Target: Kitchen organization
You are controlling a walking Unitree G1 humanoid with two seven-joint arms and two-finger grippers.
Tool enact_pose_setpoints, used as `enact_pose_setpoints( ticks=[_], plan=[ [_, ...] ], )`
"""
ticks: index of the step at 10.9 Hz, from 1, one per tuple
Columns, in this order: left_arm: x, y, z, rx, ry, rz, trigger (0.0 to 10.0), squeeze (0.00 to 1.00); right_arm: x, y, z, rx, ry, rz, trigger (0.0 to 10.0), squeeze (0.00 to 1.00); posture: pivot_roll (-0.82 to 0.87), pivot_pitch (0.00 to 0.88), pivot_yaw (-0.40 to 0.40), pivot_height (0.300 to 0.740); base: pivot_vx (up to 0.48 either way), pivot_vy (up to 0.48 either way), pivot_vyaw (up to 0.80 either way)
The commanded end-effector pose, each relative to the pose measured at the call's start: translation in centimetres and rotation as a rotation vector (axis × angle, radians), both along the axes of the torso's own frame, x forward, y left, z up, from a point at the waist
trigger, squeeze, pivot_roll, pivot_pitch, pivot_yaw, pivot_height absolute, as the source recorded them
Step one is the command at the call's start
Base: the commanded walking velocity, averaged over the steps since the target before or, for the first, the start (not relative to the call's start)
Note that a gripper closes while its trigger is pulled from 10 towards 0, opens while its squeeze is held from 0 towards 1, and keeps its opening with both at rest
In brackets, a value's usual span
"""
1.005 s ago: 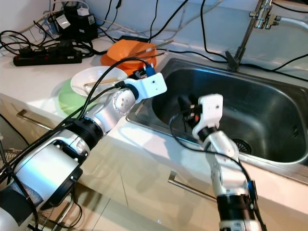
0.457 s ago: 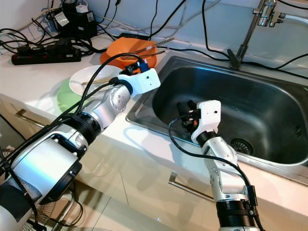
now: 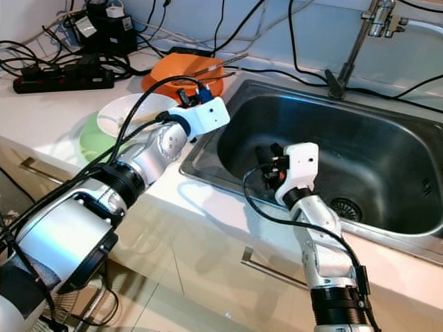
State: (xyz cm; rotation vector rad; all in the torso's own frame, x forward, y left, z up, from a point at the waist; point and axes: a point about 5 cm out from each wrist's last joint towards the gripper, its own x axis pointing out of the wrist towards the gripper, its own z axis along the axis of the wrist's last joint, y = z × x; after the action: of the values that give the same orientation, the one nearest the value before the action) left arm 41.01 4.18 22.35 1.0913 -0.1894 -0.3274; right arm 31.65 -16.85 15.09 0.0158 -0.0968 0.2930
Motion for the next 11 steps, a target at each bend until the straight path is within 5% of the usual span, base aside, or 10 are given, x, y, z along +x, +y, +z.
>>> enact_pose_setpoints(
  ticks=[1,6,8,9,10,11],
  plan=[
    [0.0,-0.5,0.8,-0.014,-0.020,-0.008,0.0,0.00,0.3,0.0,0.6,-0.006,-0.021,-0.004,10.0,0.00,0.09,0.038,0.019,0.740,0.000,0.000,0.00],
    [0.1,-0.9,3.2,0.025,-0.126,-0.036,0.0,0.00,0.9,0.6,0.9,0.006,-0.033,0.006,10.0,0.00,0.10,0.020,0.021,0.740,0.000,0.000,0.00],
    [-0.1,-1.2,7.1,0.016,-0.314,-0.059,0.0,0.00,1.1,0.7,1.0,0.013,-0.039,0.008,10.0,0.00,0.10,0.012,0.020,0.740,0.000,0.000,0.00],
    [-0.8,-1.7,9.1,-0.064,-0.410,-0.114,10.0,0.00,1.3,0.9,1.0,0.015,-0.040,0.009,10.0,0.00,0.11,0.003,0.021,0.740,0.000,0.000,0.00],
    [-1.5,-2.2,10.0,-0.161,-0.428,-0.175,10.0,0.00,1.3,1.0,1.0,0.019,-0.045,0.011,10.0,0.00,0.11,0.000,0.020,0.740,0.000,0.000,0.00],
    [-2.7,-3.1,10.2,-0.371,-0.387,-0.298,10.0,0.00,1.5,1.1,1.1,0.023,-0.047,0.015,10.0,0.00,0.11,0.000,0.019,0.740,0.000,0.000,0.00]
  ],
)
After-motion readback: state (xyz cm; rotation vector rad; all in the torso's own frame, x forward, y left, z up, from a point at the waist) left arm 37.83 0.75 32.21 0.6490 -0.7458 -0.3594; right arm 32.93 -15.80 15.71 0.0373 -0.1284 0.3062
